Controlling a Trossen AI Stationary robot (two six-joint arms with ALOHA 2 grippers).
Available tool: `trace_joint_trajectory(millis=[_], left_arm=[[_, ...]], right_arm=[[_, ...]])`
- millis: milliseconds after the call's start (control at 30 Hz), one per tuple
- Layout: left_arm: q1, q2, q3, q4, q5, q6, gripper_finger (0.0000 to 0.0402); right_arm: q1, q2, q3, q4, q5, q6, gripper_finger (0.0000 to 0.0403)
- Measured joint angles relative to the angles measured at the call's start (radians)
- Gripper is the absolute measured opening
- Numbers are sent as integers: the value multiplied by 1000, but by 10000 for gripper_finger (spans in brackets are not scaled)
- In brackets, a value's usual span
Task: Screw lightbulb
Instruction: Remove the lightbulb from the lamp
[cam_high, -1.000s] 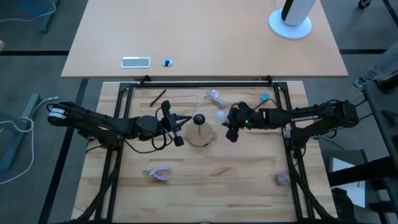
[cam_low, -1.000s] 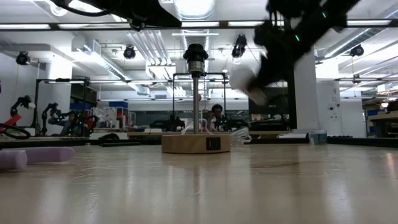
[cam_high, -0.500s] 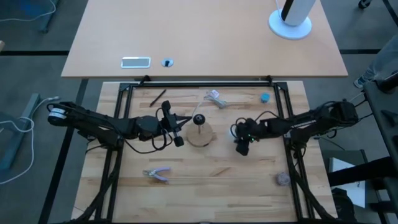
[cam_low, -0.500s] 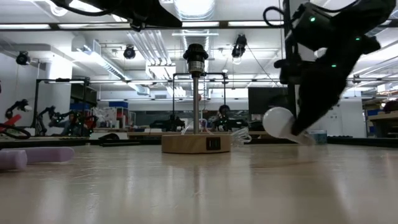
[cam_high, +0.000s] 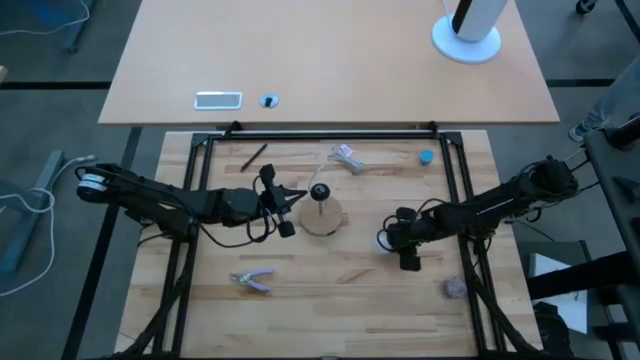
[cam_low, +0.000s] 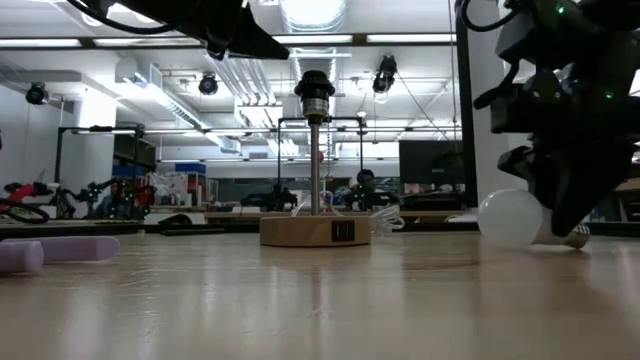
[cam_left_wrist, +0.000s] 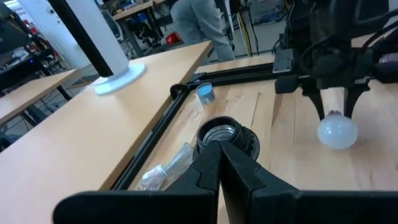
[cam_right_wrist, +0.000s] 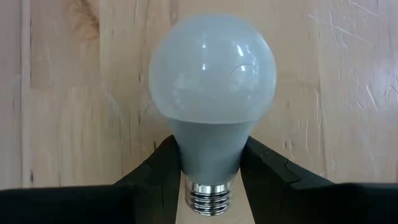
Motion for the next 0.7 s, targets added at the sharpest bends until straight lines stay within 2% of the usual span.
trace_joint_trajectory(millis=[367, 700], left_arm=[[0, 0, 0, 1, 1, -20, 0], [0, 0, 0, 0, 1, -15, 0]], right_arm=[[3, 4, 24, -27, 4, -25, 159], [3, 5, 26, -24, 24, -22, 169]])
